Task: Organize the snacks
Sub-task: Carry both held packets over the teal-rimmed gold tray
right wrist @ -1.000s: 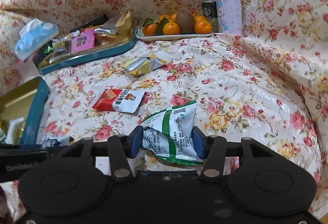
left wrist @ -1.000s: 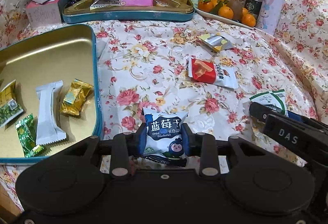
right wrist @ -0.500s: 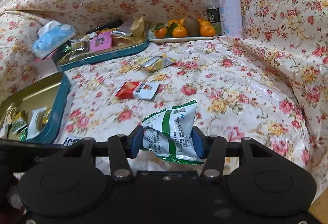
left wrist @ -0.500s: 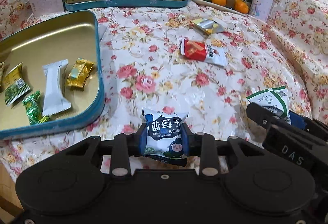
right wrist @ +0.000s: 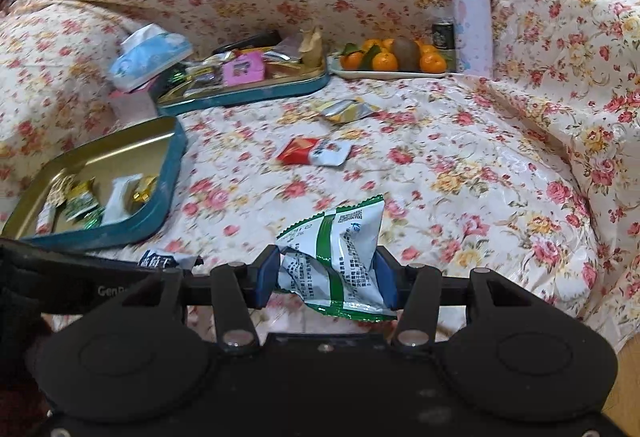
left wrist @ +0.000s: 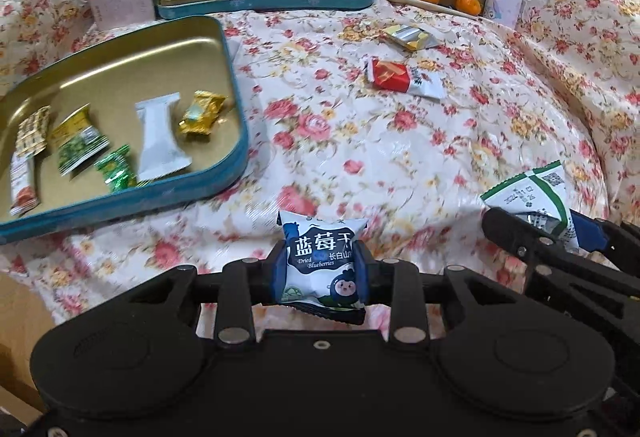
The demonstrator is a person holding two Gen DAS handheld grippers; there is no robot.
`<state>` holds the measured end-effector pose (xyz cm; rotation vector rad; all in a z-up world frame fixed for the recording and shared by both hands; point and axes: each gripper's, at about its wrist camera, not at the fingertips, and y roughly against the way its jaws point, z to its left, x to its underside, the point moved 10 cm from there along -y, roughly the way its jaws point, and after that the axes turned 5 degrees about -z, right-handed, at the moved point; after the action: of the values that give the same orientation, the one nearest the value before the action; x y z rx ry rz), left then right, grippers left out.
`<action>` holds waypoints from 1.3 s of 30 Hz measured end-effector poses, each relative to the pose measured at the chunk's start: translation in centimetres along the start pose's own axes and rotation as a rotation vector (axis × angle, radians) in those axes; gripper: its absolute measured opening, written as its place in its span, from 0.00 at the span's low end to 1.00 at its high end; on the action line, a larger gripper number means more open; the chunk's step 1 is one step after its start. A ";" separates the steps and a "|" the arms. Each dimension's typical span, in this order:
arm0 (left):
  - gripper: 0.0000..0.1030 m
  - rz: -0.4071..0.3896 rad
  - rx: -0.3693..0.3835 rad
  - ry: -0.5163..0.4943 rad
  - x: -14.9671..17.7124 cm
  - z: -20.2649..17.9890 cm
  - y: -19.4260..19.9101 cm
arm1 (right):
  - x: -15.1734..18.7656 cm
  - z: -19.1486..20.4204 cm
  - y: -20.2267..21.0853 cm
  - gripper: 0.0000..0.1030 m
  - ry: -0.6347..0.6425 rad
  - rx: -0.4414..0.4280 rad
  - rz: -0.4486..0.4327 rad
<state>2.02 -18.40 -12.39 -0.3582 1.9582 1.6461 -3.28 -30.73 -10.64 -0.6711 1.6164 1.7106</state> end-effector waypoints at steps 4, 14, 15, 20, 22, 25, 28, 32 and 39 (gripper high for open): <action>0.40 -0.002 -0.024 -0.016 1.1 1.2 1.2 | 1.4 1.7 0.7 0.52 0.031 -0.046 0.040; 0.40 0.005 -0.070 0.011 3.8 5.2 3.6 | 5.0 6.6 1.9 0.52 0.126 -0.162 0.149; 0.40 0.006 -0.076 0.020 4.0 5.7 3.8 | 5.2 7.1 2.0 0.52 0.133 -0.175 0.157; 0.40 -0.011 -0.121 0.076 3.9 8.8 5.1 | 5.6 9.7 1.6 0.52 0.178 -0.226 0.186; 0.40 -0.027 -0.142 0.092 3.5 10.2 5.6 | 5.6 10.7 1.5 0.52 0.194 -0.247 0.190; 0.40 -0.057 -0.176 0.110 2.5 12.4 6.3 | 5.5 12.1 1.4 0.52 0.219 -0.282 0.194; 0.40 -0.092 -0.214 0.119 1.4 14.6 7.0 | 5.1 13.5 1.3 0.52 0.240 -0.308 0.189; 0.40 -0.132 -0.254 0.142 -0.5 17.8 7.6 | 4.4 15.0 1.1 0.52 0.260 -0.329 0.181; 0.40 -0.215 -0.314 0.162 -5.1 22.1 7.4 | 3.4 16.9 0.6 0.52 0.270 -0.346 0.174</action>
<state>7.50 3.80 -5.66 -0.8153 1.6984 1.8263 -4.47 -13.53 -11.19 -0.9883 1.6088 2.1300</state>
